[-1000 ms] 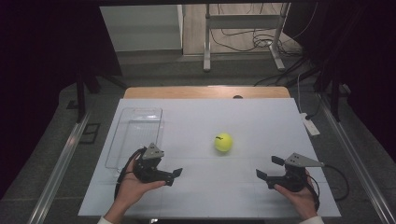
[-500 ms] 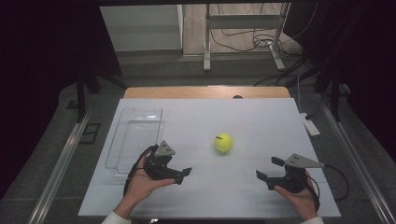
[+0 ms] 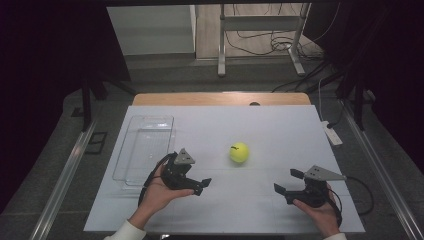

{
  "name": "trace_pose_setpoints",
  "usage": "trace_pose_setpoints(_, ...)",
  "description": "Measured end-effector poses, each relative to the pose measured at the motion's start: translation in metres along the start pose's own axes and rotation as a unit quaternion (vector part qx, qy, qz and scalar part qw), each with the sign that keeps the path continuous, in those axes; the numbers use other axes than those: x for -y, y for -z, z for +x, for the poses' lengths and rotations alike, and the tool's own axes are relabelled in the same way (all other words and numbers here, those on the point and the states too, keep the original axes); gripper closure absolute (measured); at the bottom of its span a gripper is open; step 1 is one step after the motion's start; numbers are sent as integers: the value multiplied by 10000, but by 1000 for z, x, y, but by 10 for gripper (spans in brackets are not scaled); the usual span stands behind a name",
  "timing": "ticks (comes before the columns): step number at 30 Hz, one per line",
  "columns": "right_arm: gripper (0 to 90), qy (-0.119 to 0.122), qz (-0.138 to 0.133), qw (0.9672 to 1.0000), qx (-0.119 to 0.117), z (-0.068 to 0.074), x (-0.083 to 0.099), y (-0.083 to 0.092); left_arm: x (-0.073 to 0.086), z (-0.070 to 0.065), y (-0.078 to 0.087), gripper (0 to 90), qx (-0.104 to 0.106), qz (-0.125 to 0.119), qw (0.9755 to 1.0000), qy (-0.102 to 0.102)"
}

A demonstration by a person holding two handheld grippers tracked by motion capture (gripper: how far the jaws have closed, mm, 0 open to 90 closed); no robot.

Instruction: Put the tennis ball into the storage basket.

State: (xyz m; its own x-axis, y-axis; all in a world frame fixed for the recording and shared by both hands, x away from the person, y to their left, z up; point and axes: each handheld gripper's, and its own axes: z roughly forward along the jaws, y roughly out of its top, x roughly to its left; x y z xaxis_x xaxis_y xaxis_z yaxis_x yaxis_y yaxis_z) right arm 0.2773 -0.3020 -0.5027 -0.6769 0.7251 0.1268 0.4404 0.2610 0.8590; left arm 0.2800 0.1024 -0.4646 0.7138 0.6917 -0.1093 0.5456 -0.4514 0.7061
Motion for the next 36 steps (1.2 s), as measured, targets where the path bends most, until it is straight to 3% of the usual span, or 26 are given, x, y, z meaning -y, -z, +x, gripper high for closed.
trace_pose_setpoints(10,112,3,21,10000,-4,0,1,0,-15,3,-9,67,69,34,10000,58)
trace_pose_setpoints(36,110,43,76,10000,35,0,2,-1,-41,3,-16,66,190,97,9997,-124)
